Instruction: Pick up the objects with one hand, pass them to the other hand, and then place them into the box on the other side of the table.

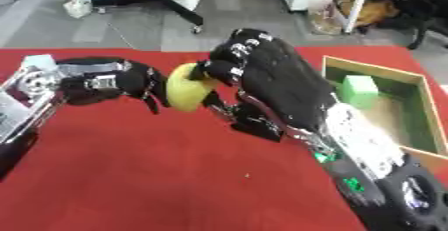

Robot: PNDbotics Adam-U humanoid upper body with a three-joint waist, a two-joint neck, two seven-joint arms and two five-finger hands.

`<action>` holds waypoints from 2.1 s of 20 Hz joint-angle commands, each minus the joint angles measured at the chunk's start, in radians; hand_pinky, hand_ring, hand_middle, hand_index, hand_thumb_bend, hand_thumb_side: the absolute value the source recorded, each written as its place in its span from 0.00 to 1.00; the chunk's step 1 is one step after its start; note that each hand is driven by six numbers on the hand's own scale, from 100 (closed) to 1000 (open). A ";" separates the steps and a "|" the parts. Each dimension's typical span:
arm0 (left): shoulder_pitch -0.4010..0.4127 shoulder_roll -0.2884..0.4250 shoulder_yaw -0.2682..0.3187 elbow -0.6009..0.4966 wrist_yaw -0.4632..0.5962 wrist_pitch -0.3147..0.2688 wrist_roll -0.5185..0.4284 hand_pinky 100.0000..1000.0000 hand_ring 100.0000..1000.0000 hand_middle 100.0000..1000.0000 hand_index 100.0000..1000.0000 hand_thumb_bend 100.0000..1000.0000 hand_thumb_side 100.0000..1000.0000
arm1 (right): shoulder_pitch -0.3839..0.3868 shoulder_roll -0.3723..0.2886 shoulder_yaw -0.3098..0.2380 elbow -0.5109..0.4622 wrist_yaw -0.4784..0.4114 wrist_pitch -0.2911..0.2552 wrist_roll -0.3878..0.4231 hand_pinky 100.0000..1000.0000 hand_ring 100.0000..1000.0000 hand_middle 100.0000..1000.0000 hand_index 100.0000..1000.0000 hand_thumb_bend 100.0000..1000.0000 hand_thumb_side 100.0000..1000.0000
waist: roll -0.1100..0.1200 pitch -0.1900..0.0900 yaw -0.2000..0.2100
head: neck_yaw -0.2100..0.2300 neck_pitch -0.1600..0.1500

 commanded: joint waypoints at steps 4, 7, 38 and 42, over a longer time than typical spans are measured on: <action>0.009 0.084 0.102 0.054 -0.025 -0.068 0.063 0.70 0.75 0.69 0.78 0.59 0.79 | -0.010 -0.081 -0.054 -0.033 -0.085 0.038 -0.023 0.50 0.25 0.20 0.23 0.00 0.00 | -0.002 -0.030 -0.003 | 0.000 -0.009; 0.046 0.129 0.161 0.058 -0.014 -0.091 0.109 0.70 0.74 0.69 0.78 0.59 0.78 | 0.008 -0.145 -0.096 -0.033 -0.145 0.079 -0.035 0.50 0.25 0.19 0.22 0.00 0.00 | -0.003 -0.028 -0.003 | -0.003 -0.009; 0.544 0.021 0.540 -0.365 0.029 -0.079 0.366 0.68 0.70 0.63 0.74 0.45 0.72 | -0.003 -0.395 -0.406 0.981 -0.267 -0.033 -0.226 0.59 0.27 0.22 0.39 0.00 0.00 | -0.012 -0.022 0.060 | -0.125 -0.007; 0.555 0.002 0.550 -0.377 0.028 -0.071 0.374 0.68 0.70 0.63 0.74 0.45 0.72 | -0.018 -0.382 -0.402 1.073 -0.230 -0.065 -0.173 0.62 0.35 0.31 0.63 0.15 0.00 | -0.014 -0.025 0.065 | -0.143 -0.001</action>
